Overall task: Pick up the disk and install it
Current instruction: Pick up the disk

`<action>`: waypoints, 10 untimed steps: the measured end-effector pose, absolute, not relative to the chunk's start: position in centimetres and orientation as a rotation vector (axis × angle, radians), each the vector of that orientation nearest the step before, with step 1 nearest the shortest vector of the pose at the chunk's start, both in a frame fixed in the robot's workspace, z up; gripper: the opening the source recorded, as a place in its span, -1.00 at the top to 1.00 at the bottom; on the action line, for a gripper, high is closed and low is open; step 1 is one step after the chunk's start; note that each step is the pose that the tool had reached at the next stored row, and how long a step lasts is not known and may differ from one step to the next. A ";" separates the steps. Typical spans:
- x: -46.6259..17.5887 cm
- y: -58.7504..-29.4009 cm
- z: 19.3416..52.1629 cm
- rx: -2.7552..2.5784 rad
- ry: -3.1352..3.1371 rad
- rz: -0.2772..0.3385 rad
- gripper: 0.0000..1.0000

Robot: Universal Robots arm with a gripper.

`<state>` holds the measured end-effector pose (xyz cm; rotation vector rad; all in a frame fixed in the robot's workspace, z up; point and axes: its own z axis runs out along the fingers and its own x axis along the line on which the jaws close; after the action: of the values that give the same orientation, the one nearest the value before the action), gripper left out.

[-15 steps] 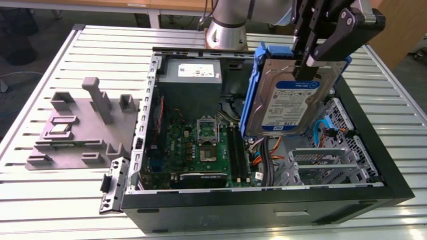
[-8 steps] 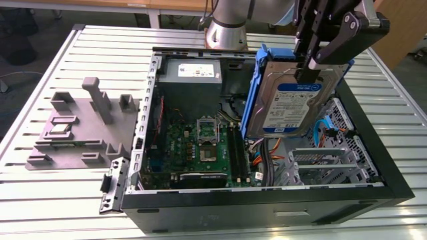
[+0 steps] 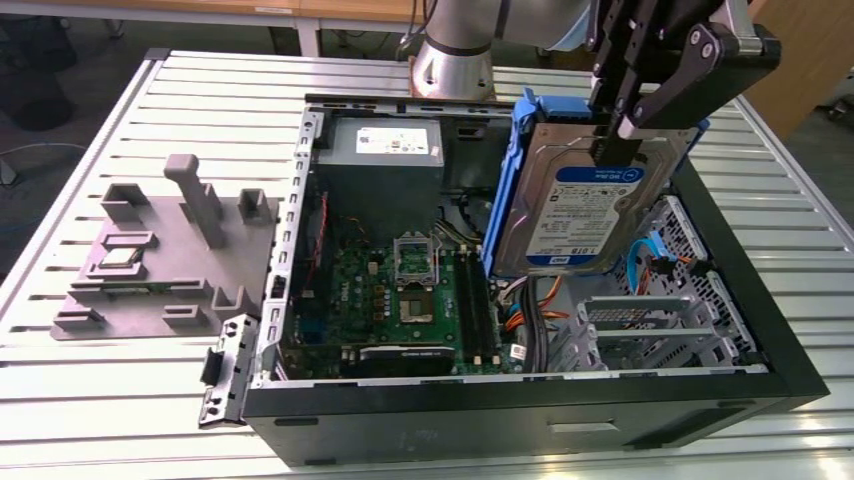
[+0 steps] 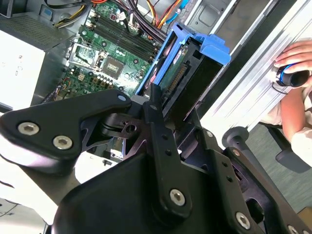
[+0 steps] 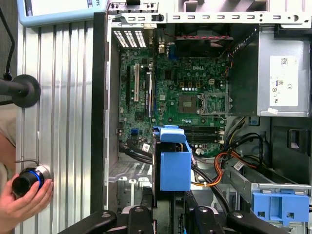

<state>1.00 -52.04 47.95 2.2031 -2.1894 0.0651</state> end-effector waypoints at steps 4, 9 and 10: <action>1.2 -52.0 47.9 2.203 -2.189 0.065 0.30; 1.7 -52.0 47.9 2.203 -2.189 0.065 0.30; 1.8 -52.0 47.9 2.203 -2.189 0.065 0.30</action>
<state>1.85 -52.04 47.95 2.2031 -2.1894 0.0651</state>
